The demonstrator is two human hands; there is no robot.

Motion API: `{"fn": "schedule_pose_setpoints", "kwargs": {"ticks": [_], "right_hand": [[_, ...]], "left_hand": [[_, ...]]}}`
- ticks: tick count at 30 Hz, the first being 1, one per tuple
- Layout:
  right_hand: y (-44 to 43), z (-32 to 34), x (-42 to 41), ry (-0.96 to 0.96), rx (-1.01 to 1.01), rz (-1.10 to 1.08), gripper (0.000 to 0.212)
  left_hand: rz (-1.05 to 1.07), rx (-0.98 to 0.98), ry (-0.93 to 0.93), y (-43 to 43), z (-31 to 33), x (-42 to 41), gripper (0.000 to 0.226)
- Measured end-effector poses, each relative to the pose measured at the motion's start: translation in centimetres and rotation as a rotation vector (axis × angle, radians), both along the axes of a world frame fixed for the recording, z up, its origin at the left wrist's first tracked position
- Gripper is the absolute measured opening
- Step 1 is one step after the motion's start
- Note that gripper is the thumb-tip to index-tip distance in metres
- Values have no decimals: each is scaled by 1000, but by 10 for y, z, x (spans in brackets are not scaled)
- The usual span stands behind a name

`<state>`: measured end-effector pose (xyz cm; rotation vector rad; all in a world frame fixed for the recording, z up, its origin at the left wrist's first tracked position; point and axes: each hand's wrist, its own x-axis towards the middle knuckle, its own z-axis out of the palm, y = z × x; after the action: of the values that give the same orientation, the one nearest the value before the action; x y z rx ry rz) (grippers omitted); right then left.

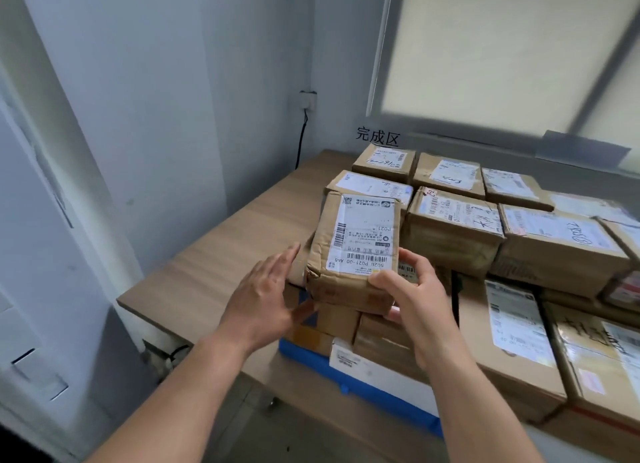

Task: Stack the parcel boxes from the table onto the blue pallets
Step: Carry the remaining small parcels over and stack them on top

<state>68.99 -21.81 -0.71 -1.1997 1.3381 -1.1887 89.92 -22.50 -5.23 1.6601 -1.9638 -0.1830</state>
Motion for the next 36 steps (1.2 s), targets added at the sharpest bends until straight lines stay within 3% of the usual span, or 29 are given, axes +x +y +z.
{"fn": "schedule_pose_setpoints", "kwargs": {"ticks": [6, 11, 17, 20, 27, 36], "right_hand": [[-9, 2, 36, 14, 26, -83, 56], [-12, 3, 54, 177, 29, -104, 56], [-8, -2, 56, 405, 17, -55, 95], [-10, -5, 58, 536, 28, -40, 102], [-17, -11, 58, 671, 16, -47, 97], [-19, -16, 56, 677, -8, -73, 88]], "left_hand": [[-183, 39, 106, -30, 2, 27, 82], [-282, 96, 213, -50, 1, 37, 70], [-366, 102, 262, -54, -5, 44, 72], [-393, 88, 275, -55, -7, 48, 70], [-373, 81, 326, -58, -6, 51, 64], [-384, 79, 297, -59, -6, 49, 64]]}}
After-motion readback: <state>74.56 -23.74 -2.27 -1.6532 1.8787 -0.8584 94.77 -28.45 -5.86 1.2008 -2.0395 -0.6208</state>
